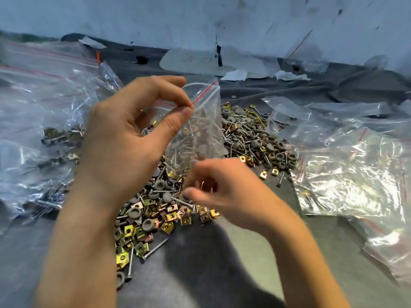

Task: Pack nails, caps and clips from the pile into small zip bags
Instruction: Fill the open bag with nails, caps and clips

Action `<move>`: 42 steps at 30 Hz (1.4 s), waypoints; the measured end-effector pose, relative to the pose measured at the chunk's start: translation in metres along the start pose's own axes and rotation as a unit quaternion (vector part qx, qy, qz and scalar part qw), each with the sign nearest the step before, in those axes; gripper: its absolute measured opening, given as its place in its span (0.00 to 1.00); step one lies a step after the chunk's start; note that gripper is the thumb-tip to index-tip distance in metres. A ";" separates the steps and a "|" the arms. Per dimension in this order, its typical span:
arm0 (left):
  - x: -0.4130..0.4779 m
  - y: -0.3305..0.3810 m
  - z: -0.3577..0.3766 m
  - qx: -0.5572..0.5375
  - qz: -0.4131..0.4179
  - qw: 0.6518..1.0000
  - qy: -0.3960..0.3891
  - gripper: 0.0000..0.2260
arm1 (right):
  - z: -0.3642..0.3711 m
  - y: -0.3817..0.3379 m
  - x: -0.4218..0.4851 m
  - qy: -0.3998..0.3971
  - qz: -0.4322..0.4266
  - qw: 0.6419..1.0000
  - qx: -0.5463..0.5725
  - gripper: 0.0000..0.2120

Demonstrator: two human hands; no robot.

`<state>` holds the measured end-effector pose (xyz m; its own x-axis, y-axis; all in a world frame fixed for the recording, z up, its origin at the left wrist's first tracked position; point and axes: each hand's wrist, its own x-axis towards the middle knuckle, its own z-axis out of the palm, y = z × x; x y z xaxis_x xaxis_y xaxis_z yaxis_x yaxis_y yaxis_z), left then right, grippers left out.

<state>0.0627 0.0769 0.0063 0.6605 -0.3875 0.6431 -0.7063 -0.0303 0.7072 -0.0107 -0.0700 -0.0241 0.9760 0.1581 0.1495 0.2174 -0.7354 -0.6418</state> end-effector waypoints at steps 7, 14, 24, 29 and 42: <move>-0.004 0.011 0.009 -0.041 0.018 0.992 -0.120 0.05 | -0.048 -0.011 -0.028 0.372 -0.131 0.911 0.123 0.03; -0.007 0.025 0.027 -0.043 0.050 0.983 -0.172 0.06 | -0.048 -0.010 -0.029 0.382 -0.079 0.919 0.059 0.04; -0.004 0.015 0.017 -0.012 0.012 0.994 -0.107 0.06 | -0.017 0.066 0.002 0.225 0.180 0.957 -0.017 0.11; -0.004 0.014 0.015 -0.011 0.007 0.994 -0.106 0.06 | -0.002 0.073 0.008 0.136 0.188 0.969 -0.085 0.04; -0.005 0.018 0.021 0.000 0.016 0.990 -0.140 0.06 | -0.043 0.042 -0.012 0.397 0.020 0.910 0.118 0.07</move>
<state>0.0414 0.0593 0.0100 0.5409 -0.6287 0.5588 -0.7263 -0.0141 0.6872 -0.0136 -0.1313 -0.0203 0.6894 -0.4613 0.5585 0.2682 -0.5537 -0.7883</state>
